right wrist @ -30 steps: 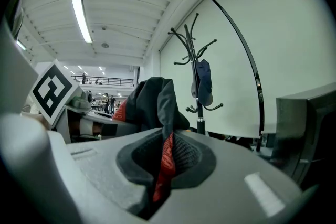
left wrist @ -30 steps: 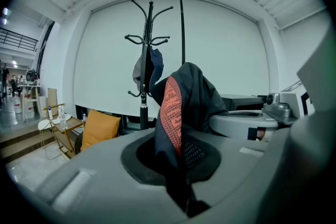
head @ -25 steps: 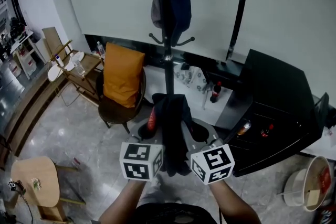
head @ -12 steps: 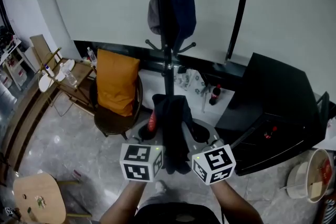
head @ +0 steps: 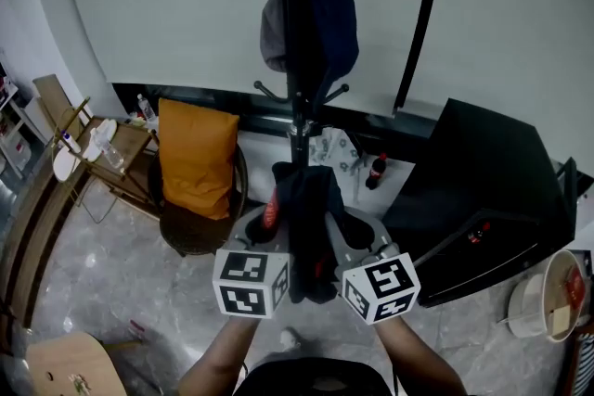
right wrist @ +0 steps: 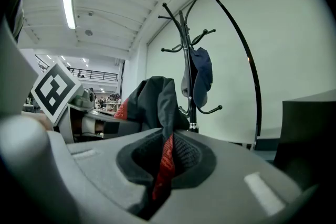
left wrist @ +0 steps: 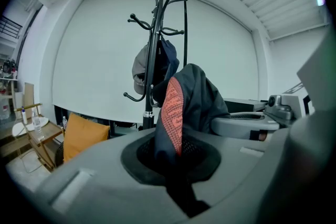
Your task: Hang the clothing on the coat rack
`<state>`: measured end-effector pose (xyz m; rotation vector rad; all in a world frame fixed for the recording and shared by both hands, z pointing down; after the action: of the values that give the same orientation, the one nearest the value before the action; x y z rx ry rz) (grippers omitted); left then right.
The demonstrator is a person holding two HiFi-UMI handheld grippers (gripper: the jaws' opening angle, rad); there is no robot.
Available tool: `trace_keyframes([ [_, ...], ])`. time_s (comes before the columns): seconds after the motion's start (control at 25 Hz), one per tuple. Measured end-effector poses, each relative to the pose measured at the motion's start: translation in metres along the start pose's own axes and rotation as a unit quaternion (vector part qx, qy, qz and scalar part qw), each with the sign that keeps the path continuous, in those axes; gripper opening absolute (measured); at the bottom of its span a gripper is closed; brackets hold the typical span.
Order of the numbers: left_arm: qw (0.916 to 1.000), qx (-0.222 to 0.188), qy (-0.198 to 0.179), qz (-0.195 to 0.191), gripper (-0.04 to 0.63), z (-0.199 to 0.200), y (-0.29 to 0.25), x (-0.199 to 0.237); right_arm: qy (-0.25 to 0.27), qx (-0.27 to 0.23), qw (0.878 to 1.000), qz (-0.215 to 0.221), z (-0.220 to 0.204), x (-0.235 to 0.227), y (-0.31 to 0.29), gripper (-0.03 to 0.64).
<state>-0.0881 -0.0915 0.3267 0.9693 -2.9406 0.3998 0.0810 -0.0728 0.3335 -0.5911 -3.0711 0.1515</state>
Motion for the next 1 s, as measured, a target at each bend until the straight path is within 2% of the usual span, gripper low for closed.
trace_keyframes([
  [0.64, 0.9978, -0.002, -0.022, -0.063, 0.026, 0.014, -0.028, 0.048, -0.003, -0.015, 0.997, -0.082, 0.006, 0.005, -0.041, 0.025],
  [1.0, 0.9968, -0.006, -0.036, -0.072, 0.026, 0.022, -0.042, 0.058, -0.006, -0.023, 0.995, -0.096, 0.006, 0.002, -0.049, 0.025],
])
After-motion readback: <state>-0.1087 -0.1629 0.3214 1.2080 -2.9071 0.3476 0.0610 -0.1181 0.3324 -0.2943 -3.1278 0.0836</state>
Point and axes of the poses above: the fingertips, and each gripper's own axes: y backward along the fingers, x to its left, z out of its top, the point moved 9 cm from there along y, backward along the fingers, and after that the axes turned 9 degrees about -z, right-handed, at the moved point
